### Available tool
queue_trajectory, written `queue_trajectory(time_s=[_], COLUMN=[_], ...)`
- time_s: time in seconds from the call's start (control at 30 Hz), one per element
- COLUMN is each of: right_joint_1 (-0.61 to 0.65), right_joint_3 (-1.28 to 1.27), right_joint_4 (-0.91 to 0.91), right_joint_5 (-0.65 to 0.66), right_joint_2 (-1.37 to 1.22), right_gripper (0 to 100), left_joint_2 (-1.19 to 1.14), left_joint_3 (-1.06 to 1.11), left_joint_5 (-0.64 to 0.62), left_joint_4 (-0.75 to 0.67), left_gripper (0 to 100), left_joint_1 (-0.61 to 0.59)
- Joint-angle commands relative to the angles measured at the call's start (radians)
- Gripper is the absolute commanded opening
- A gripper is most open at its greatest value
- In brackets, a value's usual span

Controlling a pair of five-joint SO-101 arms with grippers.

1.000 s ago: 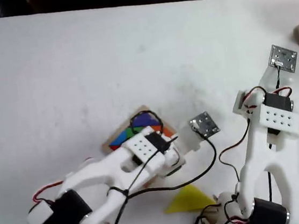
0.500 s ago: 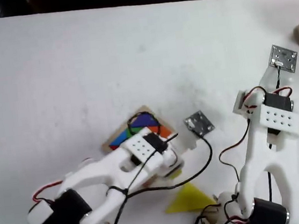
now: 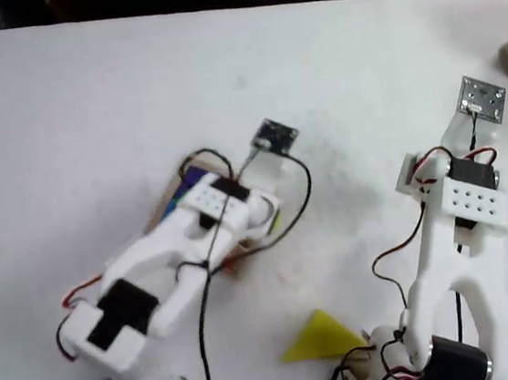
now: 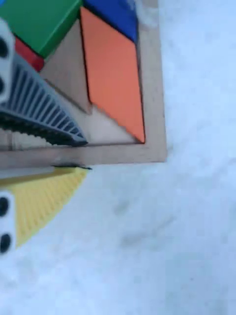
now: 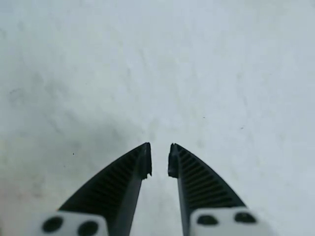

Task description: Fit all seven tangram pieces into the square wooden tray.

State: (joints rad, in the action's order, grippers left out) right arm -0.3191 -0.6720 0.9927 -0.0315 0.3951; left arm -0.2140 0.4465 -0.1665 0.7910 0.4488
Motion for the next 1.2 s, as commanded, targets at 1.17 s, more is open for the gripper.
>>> queue_trajectory(time_s=[1.17], right_joint_1=[0.601], right_joint_3=[-0.149], right_joint_4=[0.714], right_joint_5=[1.160], right_joint_2=[0.346], right_gripper=[5.9], left_joint_2=[0.567], left_joint_3=[0.350], left_joint_5=[-0.052], left_joint_4=[0.020], left_gripper=[30], left_joint_1=[-0.631])
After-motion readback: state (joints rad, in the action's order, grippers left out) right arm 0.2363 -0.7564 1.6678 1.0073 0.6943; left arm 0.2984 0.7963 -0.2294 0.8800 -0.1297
